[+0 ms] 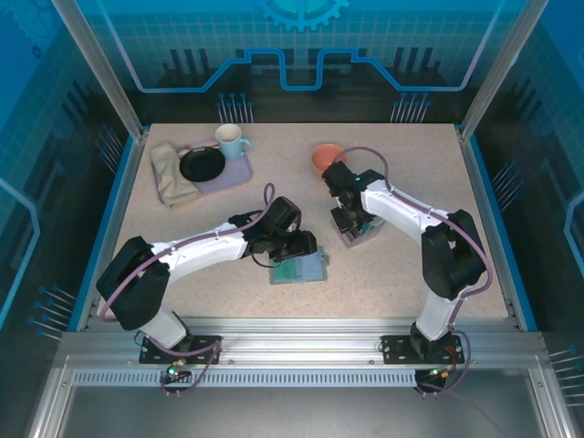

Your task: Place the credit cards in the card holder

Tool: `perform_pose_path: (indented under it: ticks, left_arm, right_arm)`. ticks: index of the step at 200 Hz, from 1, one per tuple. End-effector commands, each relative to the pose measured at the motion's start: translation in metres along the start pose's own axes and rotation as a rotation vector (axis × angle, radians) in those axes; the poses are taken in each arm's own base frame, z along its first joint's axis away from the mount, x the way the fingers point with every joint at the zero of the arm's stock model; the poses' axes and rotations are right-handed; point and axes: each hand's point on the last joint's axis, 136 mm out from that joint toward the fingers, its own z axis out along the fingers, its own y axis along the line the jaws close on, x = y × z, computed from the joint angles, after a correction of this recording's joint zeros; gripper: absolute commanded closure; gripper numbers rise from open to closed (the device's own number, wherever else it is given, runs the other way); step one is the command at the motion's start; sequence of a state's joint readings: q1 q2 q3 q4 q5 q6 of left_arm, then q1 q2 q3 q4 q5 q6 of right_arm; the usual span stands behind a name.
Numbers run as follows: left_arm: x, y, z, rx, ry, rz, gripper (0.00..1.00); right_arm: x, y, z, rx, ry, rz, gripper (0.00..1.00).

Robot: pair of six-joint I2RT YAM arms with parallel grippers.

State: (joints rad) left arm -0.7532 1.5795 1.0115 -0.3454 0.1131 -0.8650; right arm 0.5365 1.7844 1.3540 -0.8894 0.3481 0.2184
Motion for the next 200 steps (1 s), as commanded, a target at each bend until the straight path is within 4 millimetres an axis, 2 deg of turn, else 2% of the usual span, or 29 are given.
perform_pose_path:
  ticks: [1,42,72,140,200]
  left_arm:
    - [-0.004,-0.007,-0.003,0.015,-0.014,-0.008,0.36]
    - [-0.006,0.000,-0.008,-0.012,-0.036,-0.011,0.36]
    - [-0.005,0.001,-0.008,-0.017,-0.036,-0.014,0.36]
    - [-0.004,0.003,-0.007,-0.026,-0.031,-0.009,0.36]
    - [-0.003,0.005,-0.007,-0.032,-0.027,-0.012,0.36]
  right_arm:
    - [-0.009,-0.005,0.005,0.044,0.001,-0.047,0.56]
    - [-0.012,-0.003,0.022,0.074,0.023,-0.083,0.58]
    - [-0.014,-0.009,0.028,0.175,0.024,-0.127,0.58]
    - [-0.019,-0.017,0.014,0.230,-0.028,-0.132,0.59]
    - [-0.017,-0.015,0.015,0.217,-0.023,-0.130,0.67]
